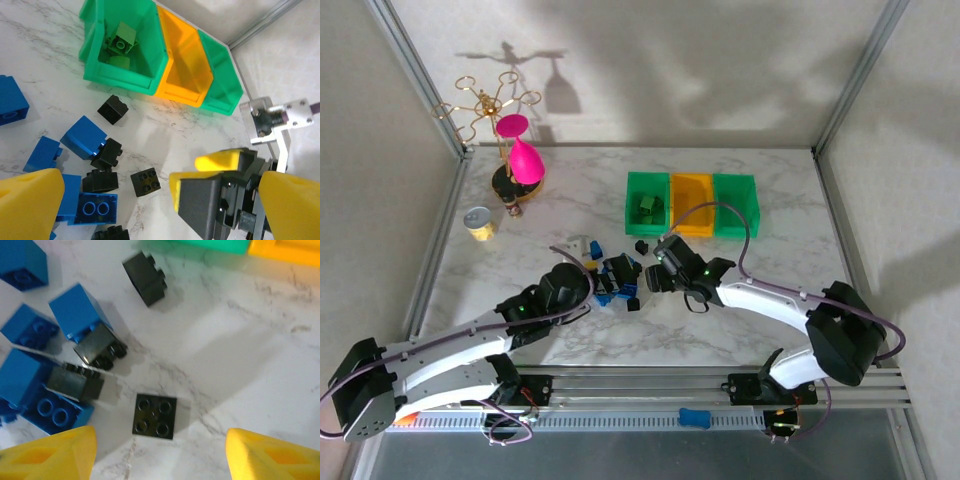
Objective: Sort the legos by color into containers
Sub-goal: Pick up the lego from the center of the table.
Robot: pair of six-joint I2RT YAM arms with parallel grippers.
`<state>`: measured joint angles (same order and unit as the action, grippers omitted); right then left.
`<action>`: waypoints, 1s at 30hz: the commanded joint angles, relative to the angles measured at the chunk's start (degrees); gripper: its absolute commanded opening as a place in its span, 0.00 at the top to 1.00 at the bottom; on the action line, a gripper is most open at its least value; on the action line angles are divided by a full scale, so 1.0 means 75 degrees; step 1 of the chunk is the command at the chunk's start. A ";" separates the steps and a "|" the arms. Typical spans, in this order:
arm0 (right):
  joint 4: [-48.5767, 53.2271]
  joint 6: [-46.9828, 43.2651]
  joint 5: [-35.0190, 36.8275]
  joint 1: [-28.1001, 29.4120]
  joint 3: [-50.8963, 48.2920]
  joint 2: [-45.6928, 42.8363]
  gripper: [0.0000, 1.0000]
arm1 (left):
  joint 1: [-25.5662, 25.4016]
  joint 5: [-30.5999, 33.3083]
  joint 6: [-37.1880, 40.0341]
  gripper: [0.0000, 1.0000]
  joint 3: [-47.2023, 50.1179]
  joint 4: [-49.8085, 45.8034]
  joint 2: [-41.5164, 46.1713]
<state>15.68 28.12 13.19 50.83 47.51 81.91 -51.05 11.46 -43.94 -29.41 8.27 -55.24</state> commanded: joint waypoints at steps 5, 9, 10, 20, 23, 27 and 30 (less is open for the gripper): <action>-0.0170 0.0352 -0.0019 0.0167 -0.0299 0.0323 0.31 | -0.0061 0.0321 -0.0197 0.00 0.0089 -0.0353 0.0148; -0.0347 0.0249 -0.0053 0.0205 -0.0183 0.0678 0.33 | -0.0061 0.0456 -0.0241 0.00 0.0124 -0.0402 0.0136; -0.0390 0.0198 -0.0039 0.0198 -0.0150 0.0762 0.33 | -0.0061 0.0464 -0.0246 0.01 0.0124 -0.0411 0.0144; -0.0628 0.0013 0.0020 0.0203 0.0197 0.1521 0.39 | -0.0061 0.0604 -0.0247 0.00 0.0152 -0.0494 0.0171; -0.0679 0.0015 0.0011 0.0203 0.0260 0.1653 0.41 | -0.0061 0.0617 -0.0237 0.00 0.0159 -0.0497 0.0160; -0.0737 0.0018 0.0014 0.0204 0.0307 0.1802 0.46 | -0.0061 0.0626 -0.0230 0.00 0.0159 -0.0473 0.0143; -0.0755 0.0048 0.0001 0.0196 0.0339 0.1869 0.50 | -0.0061 0.0628 -0.0224 0.01 0.0159 -0.0470 0.0138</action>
<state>10.48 28.51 13.23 51.70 48.47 95.13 -51.09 14.66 -45.28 -29.02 5.72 -54.78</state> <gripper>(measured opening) 0.511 0.996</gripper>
